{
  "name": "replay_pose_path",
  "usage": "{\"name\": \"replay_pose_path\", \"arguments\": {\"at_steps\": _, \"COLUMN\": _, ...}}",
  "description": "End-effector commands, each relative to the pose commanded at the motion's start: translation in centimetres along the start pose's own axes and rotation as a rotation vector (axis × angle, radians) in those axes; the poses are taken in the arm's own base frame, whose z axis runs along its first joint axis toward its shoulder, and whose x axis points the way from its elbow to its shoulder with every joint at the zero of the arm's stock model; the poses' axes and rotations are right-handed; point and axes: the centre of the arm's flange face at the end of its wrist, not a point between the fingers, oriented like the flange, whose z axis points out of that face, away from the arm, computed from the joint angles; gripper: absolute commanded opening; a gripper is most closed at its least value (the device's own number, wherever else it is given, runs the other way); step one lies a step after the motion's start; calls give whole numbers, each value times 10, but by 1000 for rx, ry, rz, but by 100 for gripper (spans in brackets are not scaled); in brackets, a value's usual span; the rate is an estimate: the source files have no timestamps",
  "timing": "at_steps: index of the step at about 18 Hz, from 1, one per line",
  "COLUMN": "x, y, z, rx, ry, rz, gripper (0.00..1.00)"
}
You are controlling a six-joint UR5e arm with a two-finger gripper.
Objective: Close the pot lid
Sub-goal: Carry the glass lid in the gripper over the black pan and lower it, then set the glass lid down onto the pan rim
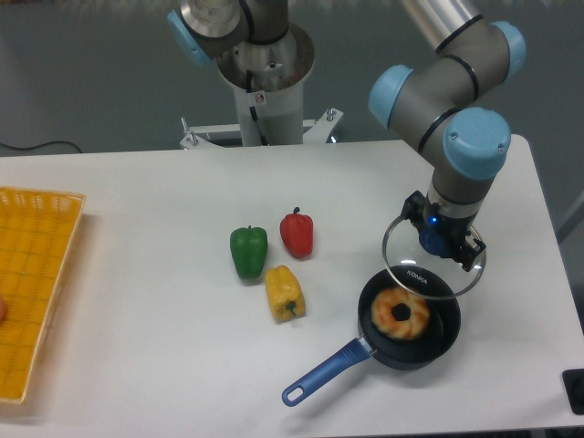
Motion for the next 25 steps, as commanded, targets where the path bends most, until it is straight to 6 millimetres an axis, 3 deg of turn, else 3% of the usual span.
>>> {"name": "replay_pose_path", "arguments": {"at_steps": 12, "x": -3, "y": -44, "z": 3, "rx": 16, "ry": -18, "rz": -248, "gripper": 46}}
{"name": "replay_pose_path", "arguments": {"at_steps": 25, "x": -36, "y": -60, "z": 16, "rx": 26, "ry": -31, "rz": -300, "gripper": 46}}
